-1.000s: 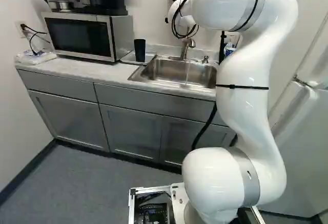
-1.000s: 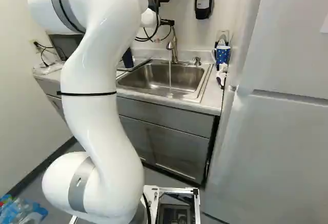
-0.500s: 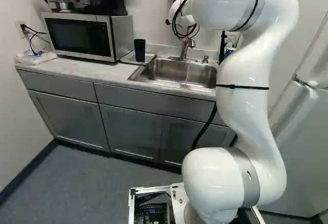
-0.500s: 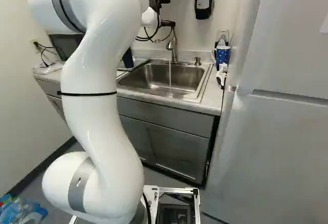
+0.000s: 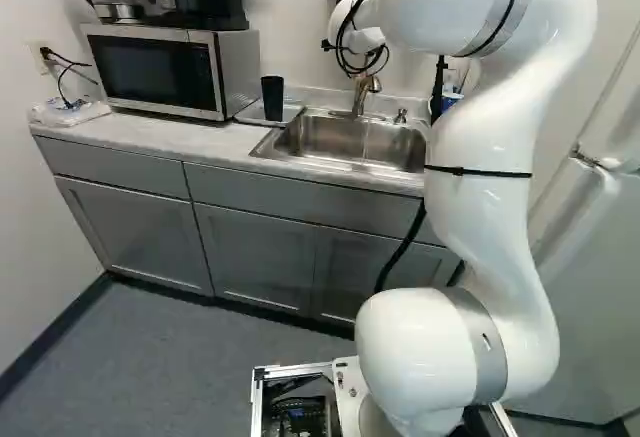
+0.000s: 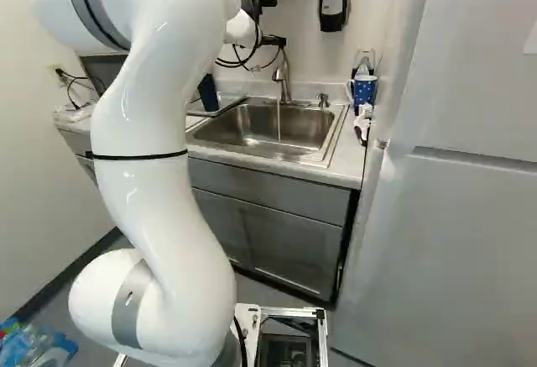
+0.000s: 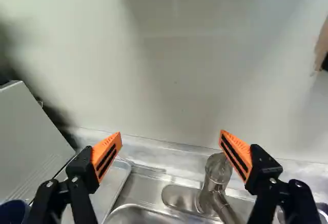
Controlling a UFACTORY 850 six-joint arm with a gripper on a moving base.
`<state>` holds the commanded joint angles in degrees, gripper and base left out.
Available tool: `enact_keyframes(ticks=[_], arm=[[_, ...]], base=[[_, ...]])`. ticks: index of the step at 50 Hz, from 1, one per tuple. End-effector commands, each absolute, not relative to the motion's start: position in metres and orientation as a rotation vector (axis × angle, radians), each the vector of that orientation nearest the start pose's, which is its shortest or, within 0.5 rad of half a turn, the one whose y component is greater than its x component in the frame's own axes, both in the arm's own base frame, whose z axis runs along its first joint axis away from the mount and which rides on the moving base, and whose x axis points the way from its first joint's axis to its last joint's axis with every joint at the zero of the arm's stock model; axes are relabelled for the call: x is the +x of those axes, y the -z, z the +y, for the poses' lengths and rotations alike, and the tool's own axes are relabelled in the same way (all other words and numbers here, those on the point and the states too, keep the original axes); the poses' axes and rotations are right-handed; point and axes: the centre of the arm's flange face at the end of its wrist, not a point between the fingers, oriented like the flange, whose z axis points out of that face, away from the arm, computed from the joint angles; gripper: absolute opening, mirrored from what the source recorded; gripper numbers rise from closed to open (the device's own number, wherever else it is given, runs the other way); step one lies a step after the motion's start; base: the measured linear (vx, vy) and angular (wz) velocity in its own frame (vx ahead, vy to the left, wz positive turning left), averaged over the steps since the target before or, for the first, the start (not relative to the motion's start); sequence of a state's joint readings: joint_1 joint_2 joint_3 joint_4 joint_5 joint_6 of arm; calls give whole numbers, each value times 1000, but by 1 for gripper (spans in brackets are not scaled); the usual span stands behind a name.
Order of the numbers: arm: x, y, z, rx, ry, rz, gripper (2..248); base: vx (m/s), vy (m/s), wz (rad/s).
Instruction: Rinse the cup and place it in the tray
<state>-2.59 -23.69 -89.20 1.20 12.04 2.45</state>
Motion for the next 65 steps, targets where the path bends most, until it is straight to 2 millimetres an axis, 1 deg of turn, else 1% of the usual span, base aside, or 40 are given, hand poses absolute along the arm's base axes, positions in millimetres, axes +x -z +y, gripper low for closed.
enact_keyframes(ticks=[21,46,57,65], arm=[[671,-664,-23,-2446,1944,123,247],[643,-667,-20,-2456,1929,120,247],[624,-669,-21,-2463,1922,123,247],[610,-670,-26,-2470,1921,133,247]], base=[[0,0,0],[0,0,0],[0,0,0],[0,0,0]])
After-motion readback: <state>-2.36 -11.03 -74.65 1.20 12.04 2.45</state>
